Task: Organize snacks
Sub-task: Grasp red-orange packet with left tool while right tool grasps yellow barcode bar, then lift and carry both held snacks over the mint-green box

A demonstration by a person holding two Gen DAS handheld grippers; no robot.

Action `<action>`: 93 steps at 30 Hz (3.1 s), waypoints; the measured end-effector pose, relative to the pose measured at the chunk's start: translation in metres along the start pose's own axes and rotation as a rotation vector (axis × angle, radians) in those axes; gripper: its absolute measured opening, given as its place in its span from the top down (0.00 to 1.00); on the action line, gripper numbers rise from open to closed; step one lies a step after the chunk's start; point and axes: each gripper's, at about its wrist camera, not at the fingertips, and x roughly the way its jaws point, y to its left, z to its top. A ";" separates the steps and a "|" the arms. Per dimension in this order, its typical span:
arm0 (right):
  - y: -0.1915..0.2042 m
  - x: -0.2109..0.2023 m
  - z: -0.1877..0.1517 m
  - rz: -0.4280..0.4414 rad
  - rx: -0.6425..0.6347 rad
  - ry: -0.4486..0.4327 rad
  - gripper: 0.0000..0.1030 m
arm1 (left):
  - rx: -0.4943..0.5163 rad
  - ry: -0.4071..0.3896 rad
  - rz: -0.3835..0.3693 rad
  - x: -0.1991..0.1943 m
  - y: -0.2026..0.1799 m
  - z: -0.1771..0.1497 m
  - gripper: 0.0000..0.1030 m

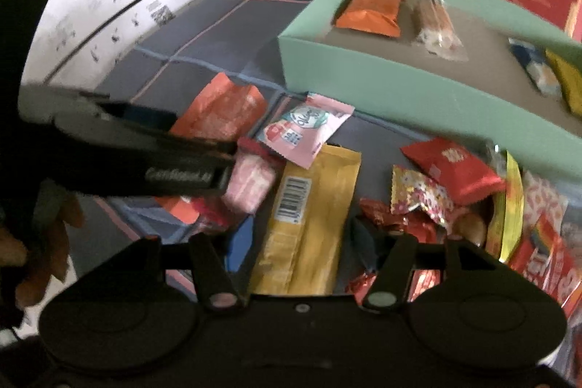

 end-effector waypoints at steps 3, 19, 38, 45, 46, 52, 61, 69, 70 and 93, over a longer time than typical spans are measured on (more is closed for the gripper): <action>0.000 -0.002 0.003 -0.004 -0.009 0.004 0.60 | 0.000 0.001 0.014 0.001 -0.004 0.002 0.39; -0.037 -0.029 -0.004 0.062 0.154 0.003 0.67 | -0.077 0.019 -0.057 -0.006 0.013 0.003 0.68; -0.058 -0.057 -0.016 0.130 0.239 -0.068 0.67 | -0.086 0.063 -0.048 -0.015 0.013 -0.010 0.65; -0.059 -0.064 -0.016 0.136 0.239 -0.081 0.67 | -0.111 0.045 -0.036 -0.024 0.014 -0.009 0.67; -0.059 -0.065 -0.016 0.139 0.239 -0.082 0.67 | -0.114 0.041 -0.036 -0.027 0.015 -0.009 0.67; -0.056 -0.073 -0.010 0.150 0.229 -0.101 0.67 | -0.115 0.006 -0.048 -0.045 0.015 -0.003 0.67; -0.059 -0.088 0.000 0.161 0.235 -0.140 0.67 | -0.089 -0.077 -0.085 -0.080 0.003 0.014 0.67; -0.078 -0.105 0.007 0.162 0.279 -0.185 0.67 | -0.056 -0.121 -0.123 -0.101 -0.016 0.031 0.67; -0.081 -0.106 0.007 0.157 0.279 -0.192 0.67 | -0.056 -0.123 -0.129 -0.102 -0.018 0.034 0.67; -0.218 -0.077 0.065 0.012 0.449 -0.241 0.67 | 0.022 -0.091 -0.232 -0.022 -0.096 0.155 0.67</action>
